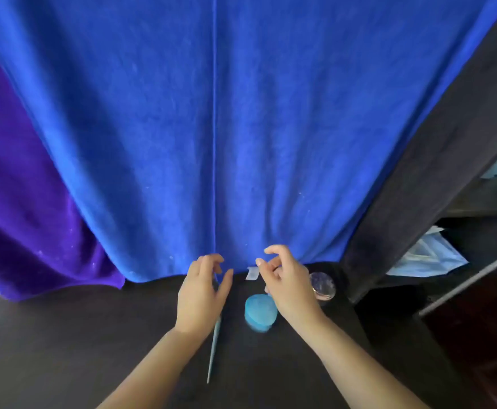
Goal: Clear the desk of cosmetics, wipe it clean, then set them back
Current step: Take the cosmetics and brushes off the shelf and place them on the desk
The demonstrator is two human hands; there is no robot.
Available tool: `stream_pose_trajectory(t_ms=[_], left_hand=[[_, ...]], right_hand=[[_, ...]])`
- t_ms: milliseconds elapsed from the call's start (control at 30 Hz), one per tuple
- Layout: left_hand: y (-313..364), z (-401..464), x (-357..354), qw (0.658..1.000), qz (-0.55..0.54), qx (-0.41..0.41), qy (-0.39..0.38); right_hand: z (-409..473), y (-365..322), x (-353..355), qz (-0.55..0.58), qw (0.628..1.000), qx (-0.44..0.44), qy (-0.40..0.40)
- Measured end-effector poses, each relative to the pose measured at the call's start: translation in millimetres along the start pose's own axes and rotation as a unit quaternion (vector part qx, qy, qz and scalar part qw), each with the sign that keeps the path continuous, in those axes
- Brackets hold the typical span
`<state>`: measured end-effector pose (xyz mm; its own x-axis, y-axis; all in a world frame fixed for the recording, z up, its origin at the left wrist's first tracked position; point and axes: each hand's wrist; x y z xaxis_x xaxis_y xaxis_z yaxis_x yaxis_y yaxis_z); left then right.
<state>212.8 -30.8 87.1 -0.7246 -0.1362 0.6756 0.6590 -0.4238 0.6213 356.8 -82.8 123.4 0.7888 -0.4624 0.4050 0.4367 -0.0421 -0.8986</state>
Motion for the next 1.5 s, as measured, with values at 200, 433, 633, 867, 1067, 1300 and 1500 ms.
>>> stream_pose_trajectory(t_ms=[200,433,633,867,1067,1300,1500], left_hand=[[152.7,20.6,-15.6,0.969,-0.111,-0.22,0.008],[326.5,13.8,-75.4,0.918,-0.216,-0.331,-0.038],[416.4,67.0,-154.7,0.952,-0.236,-0.193,-0.038],[447.6,123.4,-213.3,0.983,-0.144,-0.092,-0.063],[450.4,132.5,-226.8,0.974,-0.191,-0.062,-0.1],[438.8,121.5,-209.4,0.973,-0.196,-0.069,-0.104],[421.9,80.1,-153.0,0.961,-0.23,-0.124,-0.087]], right_hand=[[8.5,-26.9,161.1,0.022,0.984,0.095,0.149],[34.7,-9.1,339.9,0.007,0.952,0.132,0.275],[97.9,32.8,414.4,-0.035,0.954,0.111,0.277],[166.1,68.7,416.8,0.004,0.97,0.05,0.239],[179.7,75.9,415.0,0.029,0.972,0.072,0.221],[157.0,73.3,416.5,0.02,0.97,0.082,0.228],[96.4,50.9,411.8,0.04,0.964,0.113,0.236]])
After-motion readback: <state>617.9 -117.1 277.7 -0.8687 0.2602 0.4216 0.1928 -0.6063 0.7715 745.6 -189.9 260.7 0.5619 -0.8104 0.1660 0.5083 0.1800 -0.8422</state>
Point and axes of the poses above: each hand's wrist, its own z-axis towards the middle knuckle, its own x-axis out of the back of the hand, y = z × x, and after that the axes turned 10 degrees about z, right-handed
